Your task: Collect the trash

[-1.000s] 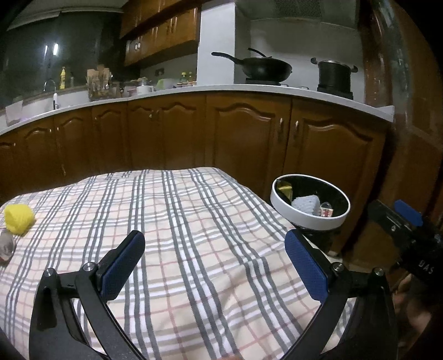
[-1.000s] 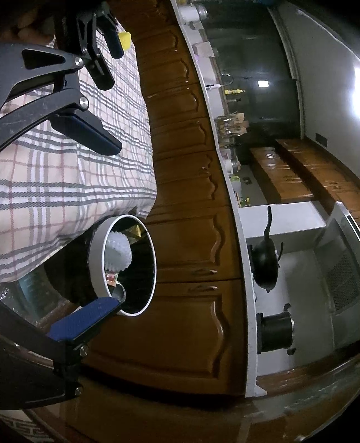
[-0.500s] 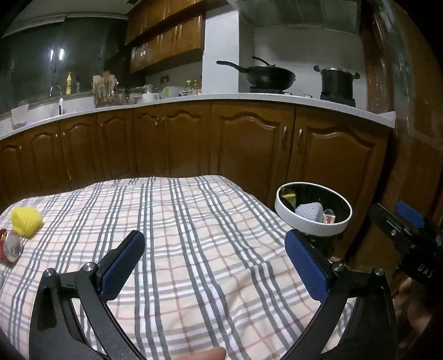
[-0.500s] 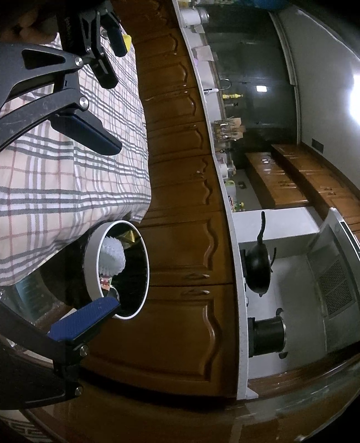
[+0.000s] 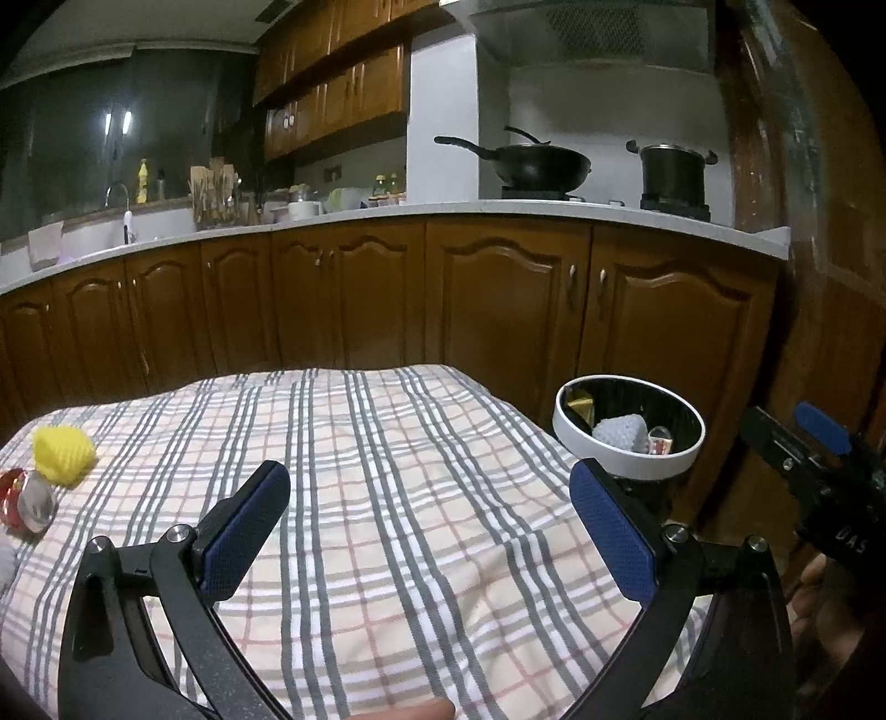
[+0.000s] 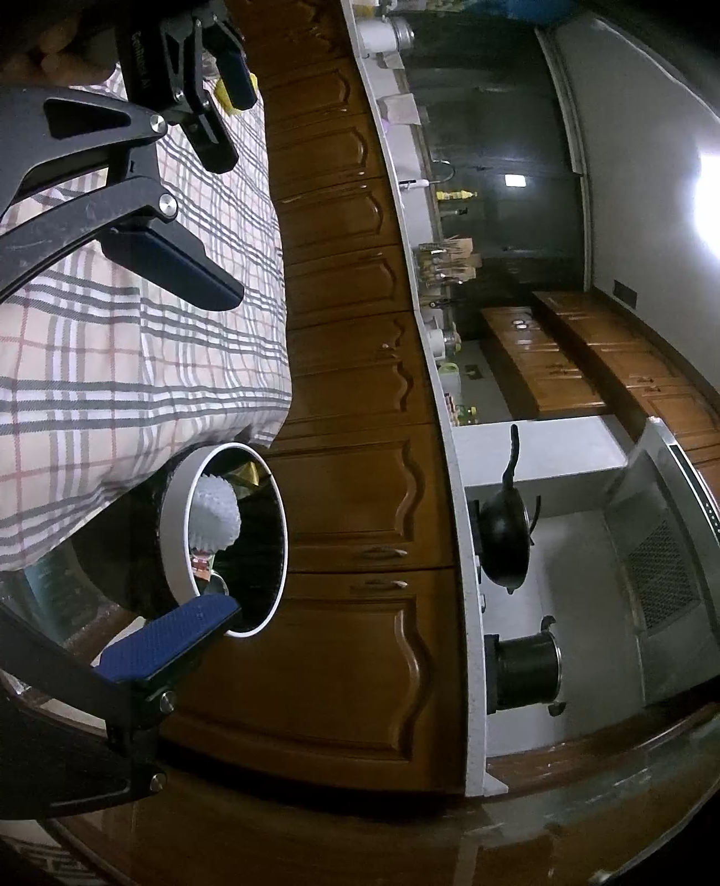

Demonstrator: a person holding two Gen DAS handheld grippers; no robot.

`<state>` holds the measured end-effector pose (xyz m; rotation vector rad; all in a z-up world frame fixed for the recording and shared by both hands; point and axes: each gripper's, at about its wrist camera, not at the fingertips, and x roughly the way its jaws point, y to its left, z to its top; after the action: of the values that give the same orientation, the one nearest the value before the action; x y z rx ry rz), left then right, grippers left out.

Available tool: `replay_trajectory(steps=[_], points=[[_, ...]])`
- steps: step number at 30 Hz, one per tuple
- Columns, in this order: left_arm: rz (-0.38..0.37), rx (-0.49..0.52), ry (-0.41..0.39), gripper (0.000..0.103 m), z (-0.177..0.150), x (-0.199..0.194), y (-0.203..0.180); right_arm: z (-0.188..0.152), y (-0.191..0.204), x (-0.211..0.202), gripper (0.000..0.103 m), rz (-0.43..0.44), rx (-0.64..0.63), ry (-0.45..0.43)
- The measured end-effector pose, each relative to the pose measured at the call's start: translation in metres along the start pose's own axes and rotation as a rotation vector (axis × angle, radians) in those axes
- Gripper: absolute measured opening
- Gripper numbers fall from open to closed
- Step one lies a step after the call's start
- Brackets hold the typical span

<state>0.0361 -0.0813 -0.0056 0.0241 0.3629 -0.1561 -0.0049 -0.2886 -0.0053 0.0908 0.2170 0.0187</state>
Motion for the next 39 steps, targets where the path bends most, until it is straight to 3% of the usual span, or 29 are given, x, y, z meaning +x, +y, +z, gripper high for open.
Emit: replay_trajectory(steps=[39], points=[[0.008,0.011,0.001,0.103,-0.0003,-0.0043,-0.0023,0.0001,0.0018,0.0008,0.103,0.011,0.004,0.012]])
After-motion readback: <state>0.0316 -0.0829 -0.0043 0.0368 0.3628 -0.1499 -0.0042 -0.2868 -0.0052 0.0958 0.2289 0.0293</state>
